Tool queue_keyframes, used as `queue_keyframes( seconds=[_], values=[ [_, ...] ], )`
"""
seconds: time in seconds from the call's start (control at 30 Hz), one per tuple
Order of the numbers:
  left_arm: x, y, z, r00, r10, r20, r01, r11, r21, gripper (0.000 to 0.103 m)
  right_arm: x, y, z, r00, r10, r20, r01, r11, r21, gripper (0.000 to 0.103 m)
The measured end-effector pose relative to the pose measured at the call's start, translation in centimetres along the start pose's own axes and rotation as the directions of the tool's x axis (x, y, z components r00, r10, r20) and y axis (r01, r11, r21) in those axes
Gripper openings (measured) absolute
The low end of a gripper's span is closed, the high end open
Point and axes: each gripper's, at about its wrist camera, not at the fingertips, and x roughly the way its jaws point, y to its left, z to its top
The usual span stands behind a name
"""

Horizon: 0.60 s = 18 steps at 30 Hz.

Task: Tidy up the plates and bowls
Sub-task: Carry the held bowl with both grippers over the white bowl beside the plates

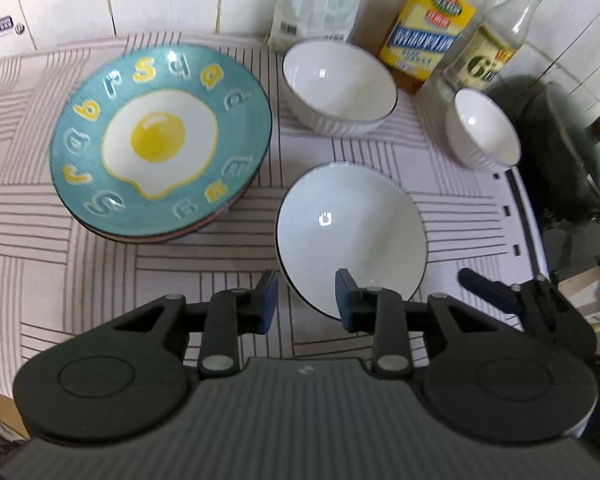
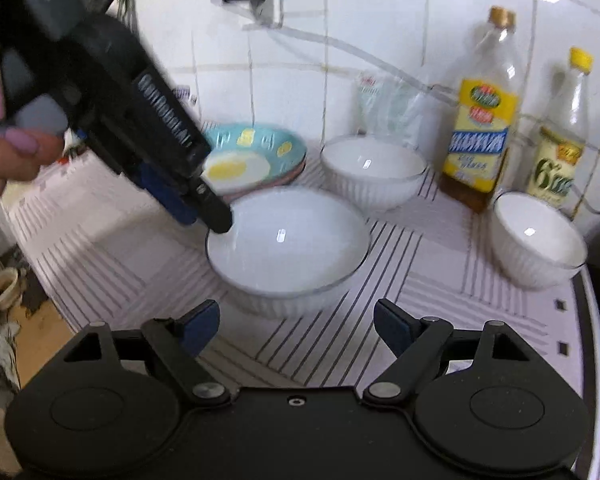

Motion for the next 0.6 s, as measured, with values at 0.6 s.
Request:
queue_keyframes(
  seconds=[0.6],
  values=[
    [-2.5,-1.0,6.5,0.997,-0.021,0.080,0.008,0.987,0.159,0.039,-0.7,-4.5,7.2,1.000,-0.009,0.024,0.000,0.942,0.336,0.080]
  ],
)
